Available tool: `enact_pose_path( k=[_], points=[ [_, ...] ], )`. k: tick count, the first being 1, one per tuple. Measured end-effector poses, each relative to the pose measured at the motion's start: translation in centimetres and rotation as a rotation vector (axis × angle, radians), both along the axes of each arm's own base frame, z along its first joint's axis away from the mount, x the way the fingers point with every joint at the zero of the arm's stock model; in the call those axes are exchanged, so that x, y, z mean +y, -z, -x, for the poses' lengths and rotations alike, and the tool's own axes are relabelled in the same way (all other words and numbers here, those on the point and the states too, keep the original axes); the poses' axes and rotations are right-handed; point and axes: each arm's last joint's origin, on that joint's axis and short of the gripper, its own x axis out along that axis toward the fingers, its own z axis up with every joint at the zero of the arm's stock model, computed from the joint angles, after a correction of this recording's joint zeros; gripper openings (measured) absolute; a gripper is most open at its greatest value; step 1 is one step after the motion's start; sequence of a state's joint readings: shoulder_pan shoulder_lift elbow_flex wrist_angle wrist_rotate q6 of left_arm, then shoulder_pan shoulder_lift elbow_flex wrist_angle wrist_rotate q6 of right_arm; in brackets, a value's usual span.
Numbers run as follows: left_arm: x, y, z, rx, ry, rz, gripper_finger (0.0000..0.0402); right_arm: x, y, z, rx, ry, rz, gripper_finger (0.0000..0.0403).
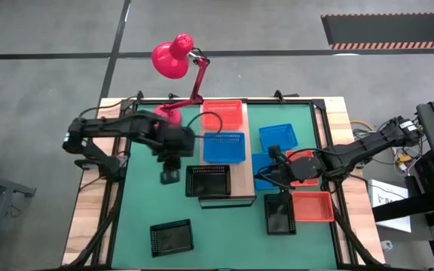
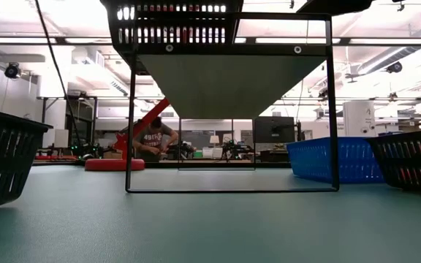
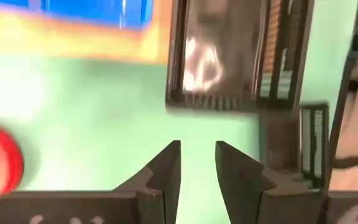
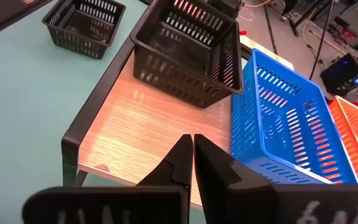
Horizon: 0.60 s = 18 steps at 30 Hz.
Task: Stack baskets on shelf by color
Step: Put the top left black bin on the shelf
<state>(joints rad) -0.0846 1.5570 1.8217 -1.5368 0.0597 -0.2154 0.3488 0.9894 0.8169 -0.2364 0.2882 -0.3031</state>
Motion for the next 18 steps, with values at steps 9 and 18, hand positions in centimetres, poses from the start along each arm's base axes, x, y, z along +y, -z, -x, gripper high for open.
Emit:
enact_pose_path(
  k=[9, 18],
  points=[
    [-1.7, 3.8, 1.1, 0.11, -0.002, -0.032, 0.0008, 0.0, 0.0, 0.0, -0.002, -0.001, 0.002, 0.0009],
    [-2.4, 7.8, -1.7, 0.115, 0.012, 0.005, 0.0001, 0.0, 0.0, 0.0, -0.002, -0.001, 0.003, 0.0009]
  ],
)
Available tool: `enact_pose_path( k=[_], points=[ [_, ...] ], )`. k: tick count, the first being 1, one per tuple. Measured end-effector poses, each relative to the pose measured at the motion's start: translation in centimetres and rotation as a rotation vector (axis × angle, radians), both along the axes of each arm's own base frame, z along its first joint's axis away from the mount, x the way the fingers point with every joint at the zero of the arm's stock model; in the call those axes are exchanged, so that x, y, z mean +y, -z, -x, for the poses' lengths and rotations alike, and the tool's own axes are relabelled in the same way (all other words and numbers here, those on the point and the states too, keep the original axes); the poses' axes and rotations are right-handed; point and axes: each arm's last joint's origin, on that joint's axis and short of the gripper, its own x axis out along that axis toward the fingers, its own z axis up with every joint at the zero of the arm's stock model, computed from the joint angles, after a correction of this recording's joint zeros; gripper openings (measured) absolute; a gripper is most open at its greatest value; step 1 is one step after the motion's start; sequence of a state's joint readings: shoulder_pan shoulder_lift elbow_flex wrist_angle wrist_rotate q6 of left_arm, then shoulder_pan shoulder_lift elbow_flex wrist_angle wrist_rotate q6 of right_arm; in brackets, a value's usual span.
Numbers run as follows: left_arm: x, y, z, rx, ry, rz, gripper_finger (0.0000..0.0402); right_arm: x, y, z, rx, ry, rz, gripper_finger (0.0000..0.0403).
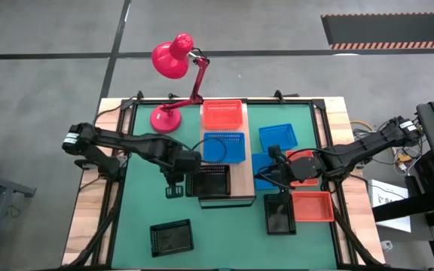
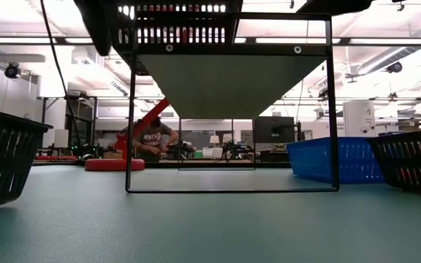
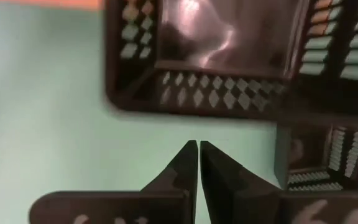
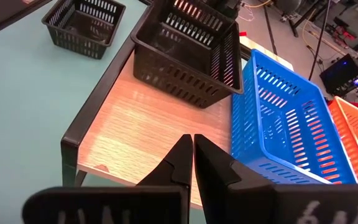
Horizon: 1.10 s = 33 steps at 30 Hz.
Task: Stack baskets on shelf by color
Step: Put the top left black bin on the shelf, then stack the top blue bin on top of the blue bin on the shelf
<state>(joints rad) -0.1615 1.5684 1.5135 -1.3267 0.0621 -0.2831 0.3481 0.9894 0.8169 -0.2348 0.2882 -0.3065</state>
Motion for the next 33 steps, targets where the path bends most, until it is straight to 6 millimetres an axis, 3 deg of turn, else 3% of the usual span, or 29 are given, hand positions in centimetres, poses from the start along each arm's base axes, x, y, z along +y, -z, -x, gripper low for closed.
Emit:
enact_pose_path(
  k=[21, 33],
  points=[
    [-0.3, -1.6, -2.8, -0.307, 0.023, 0.021, 0.0001, 0.0, 0.0, 0.0, 0.0, -0.001, 0.0, 0.0009],
    [-0.2, -1.6, -2.9, -0.316, 0.021, 0.02, 0.0001, 0.0, 0.0, 0.0, 0.0, 0.002, -0.005, 0.0009]
  ],
)
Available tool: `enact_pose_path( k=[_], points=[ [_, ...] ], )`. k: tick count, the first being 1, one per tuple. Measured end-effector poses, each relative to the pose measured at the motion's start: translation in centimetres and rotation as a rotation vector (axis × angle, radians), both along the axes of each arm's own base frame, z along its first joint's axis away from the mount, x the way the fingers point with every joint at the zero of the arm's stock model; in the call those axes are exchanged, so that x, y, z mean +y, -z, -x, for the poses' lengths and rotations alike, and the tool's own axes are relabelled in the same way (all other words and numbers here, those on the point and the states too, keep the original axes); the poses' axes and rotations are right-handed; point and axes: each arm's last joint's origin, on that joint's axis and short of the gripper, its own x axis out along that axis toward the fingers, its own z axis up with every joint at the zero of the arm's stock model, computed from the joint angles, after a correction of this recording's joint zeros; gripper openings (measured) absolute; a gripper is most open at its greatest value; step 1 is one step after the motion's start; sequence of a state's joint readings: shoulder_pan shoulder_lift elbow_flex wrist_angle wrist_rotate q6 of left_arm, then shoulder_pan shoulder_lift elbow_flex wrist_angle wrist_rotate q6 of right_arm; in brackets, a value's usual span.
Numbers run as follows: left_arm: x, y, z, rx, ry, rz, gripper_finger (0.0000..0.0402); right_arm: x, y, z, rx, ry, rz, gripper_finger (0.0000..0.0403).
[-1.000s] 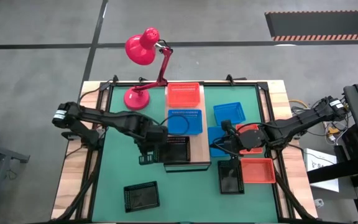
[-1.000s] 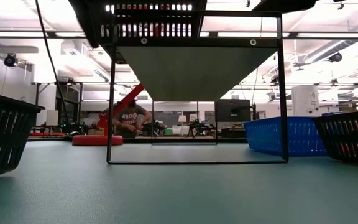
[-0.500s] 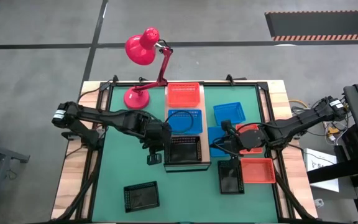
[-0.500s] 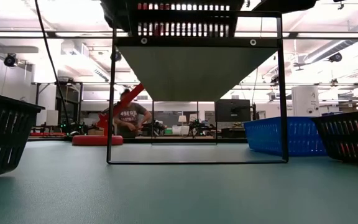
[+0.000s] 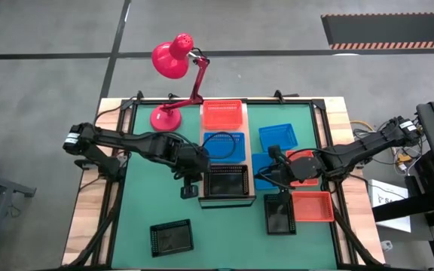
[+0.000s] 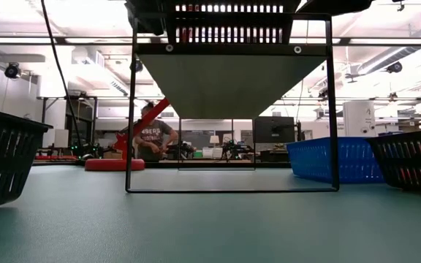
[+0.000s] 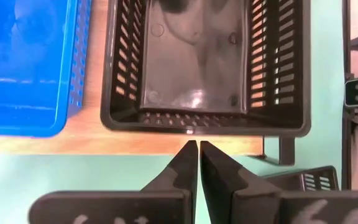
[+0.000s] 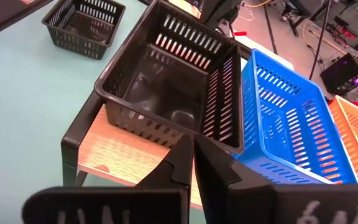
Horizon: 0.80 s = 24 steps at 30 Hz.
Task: Stack baskets on shelf by color
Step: Stack the top blue bin on top of the blue bin on the shelf
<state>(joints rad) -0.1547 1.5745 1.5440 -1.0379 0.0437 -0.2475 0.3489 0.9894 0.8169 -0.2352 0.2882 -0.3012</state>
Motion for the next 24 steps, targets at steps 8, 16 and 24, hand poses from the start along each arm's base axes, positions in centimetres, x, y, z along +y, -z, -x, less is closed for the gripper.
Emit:
enact_pose_path(
  k=[8, 16, 24],
  points=[
    [-0.6, -0.9, 0.8, -0.049, 0.07, -0.081, 0.0001, 0.0, 0.0, 0.0, 0.001, 0.008, -0.014, 0.0009],
    [-2.7, -1.3, 1.6, -0.226, 0.183, -0.17, 0.0001, 0.0, 0.0, 0.0, 0.001, 0.025, -0.045, 0.0009],
    [-3.2, 1.0, 3.5, -0.417, 0.258, -0.182, 0.0001, -0.2, 0.0, 0.0, -0.005, 0.116, -0.144, 0.0009]
  ],
)
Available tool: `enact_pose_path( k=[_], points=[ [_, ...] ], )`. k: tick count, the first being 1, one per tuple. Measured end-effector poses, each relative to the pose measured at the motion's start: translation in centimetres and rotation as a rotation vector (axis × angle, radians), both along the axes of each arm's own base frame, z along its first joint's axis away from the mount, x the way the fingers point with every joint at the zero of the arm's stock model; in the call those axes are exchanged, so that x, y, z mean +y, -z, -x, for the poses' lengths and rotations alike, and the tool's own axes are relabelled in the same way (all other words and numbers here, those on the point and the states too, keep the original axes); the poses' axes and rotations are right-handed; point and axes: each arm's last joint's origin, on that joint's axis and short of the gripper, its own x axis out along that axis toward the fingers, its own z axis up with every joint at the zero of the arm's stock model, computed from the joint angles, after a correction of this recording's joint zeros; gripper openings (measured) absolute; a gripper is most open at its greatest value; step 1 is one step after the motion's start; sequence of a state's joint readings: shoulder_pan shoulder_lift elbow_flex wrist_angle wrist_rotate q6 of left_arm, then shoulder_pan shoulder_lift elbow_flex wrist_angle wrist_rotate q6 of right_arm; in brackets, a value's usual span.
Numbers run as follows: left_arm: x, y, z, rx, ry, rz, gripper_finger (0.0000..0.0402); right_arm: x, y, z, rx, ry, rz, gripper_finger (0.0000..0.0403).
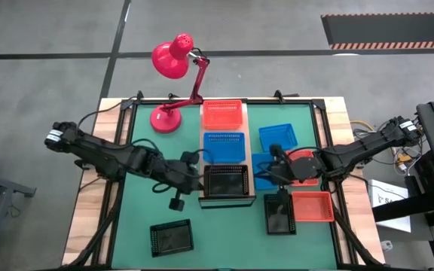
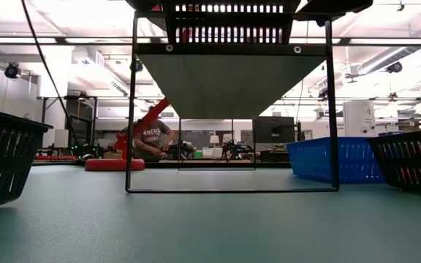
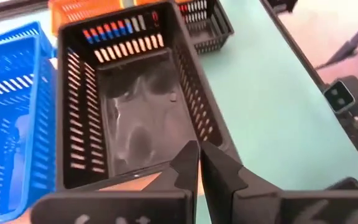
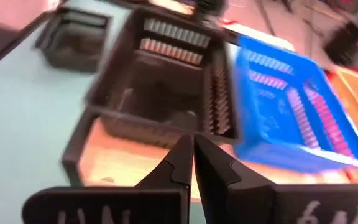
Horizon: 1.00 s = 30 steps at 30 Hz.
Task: Stack baskets on shelf by color
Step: Stack the top blue bin on top of the blue bin on the shelf
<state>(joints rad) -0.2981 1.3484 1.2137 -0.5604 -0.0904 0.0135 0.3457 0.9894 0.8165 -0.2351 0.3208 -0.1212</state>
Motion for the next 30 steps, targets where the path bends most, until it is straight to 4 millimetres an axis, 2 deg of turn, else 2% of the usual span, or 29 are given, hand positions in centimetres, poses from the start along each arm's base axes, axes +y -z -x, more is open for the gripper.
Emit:
enact_pose_path(
  k=[3, 9, 13, 17, 21, 25, 30],
  points=[
    [0.4, 0.6, 1.0, -0.057, 0.004, 0.006, 0.0001, -0.5, 0.2, 0.1, 0.004, 0.165, -0.043, 0.0009],
    [1.0, 0.7, 3.1, -0.142, 0.032, -0.028, 0.0001, -1.9, 1.7, 1.0, 0.134, 0.394, -0.145, 0.0009],
    [1.4, 0.0, 4.2, -0.22, 0.06, -0.088, 0.0001, -3.7, 2.4, 1.6, 0.231, 0.552, -0.218, 0.0009],
    [1.7, -0.7, 4.9, -0.261, 0.074, -0.133, 0.0001, -5.7, 2.2, 2.2, 0.328, 0.686, -0.282, 0.0009],
    [1.9, -0.6, 5.2, -0.269, 0.061, -0.159, 0.0001, -7.9, 2.0, 2.6, 0.421, 0.725, -0.331, 0.0009],
    [2.0, 0.5, 5.4, -0.27, 0.042, -0.172, 0.0001, -9.9, 2.1, 3.0, 0.499, 0.714, -0.404, 0.0009],
    [2.5, 1.7, 6.5, -0.274, -0.007, -0.201, 0.0001, -12.2, 2.4, 4.0, 0.548, 0.795, -0.48, 0.0009]
  ],
)
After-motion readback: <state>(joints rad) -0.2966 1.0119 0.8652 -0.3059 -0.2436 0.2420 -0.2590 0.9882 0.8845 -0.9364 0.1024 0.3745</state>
